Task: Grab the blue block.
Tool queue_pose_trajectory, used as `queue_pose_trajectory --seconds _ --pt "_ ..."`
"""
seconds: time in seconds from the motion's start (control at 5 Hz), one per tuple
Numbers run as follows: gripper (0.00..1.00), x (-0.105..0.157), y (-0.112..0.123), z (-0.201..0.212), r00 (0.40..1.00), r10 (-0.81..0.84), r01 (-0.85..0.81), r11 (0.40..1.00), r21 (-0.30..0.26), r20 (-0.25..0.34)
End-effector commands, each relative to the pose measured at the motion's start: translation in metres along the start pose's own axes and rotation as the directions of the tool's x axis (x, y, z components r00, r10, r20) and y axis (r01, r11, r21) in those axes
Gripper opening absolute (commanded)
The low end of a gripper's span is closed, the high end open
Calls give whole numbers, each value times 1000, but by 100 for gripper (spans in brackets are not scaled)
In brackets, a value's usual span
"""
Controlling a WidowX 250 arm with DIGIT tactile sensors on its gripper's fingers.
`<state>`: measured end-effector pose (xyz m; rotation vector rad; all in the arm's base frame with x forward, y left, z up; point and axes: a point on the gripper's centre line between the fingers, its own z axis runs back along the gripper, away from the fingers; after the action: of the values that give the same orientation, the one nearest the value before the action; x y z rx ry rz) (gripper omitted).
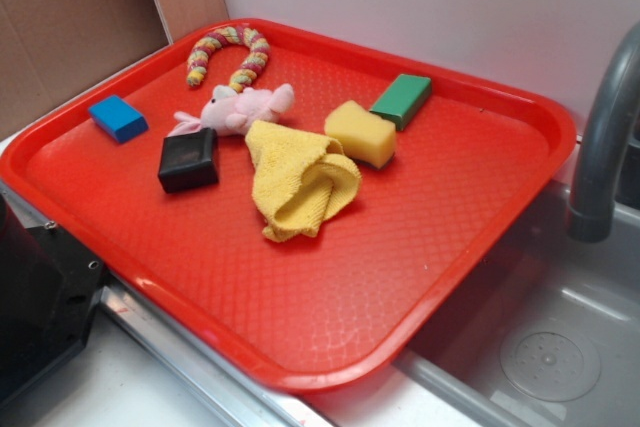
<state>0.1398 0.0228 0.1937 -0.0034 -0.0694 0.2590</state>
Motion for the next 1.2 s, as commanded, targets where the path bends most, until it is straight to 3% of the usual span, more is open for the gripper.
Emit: queue_pose_trajectory --seconds 0.0,0.2,0.4,0.6,0.8,1.0 --pt "100 28 46 -34 928 358 -358 933 -25 100" --pt "100 39 69 -55 806 569 -575 818 -11 164" --pt "100 56 89 -78 695 696 -705 709 -15 181" --pt "100 64 109 -102 643 746 -761 648 29 173" --pt "100 65 112 -128 608 779 -790 613 19 152" --pt "100 62 109 -145 608 783 -793 606 63 133"
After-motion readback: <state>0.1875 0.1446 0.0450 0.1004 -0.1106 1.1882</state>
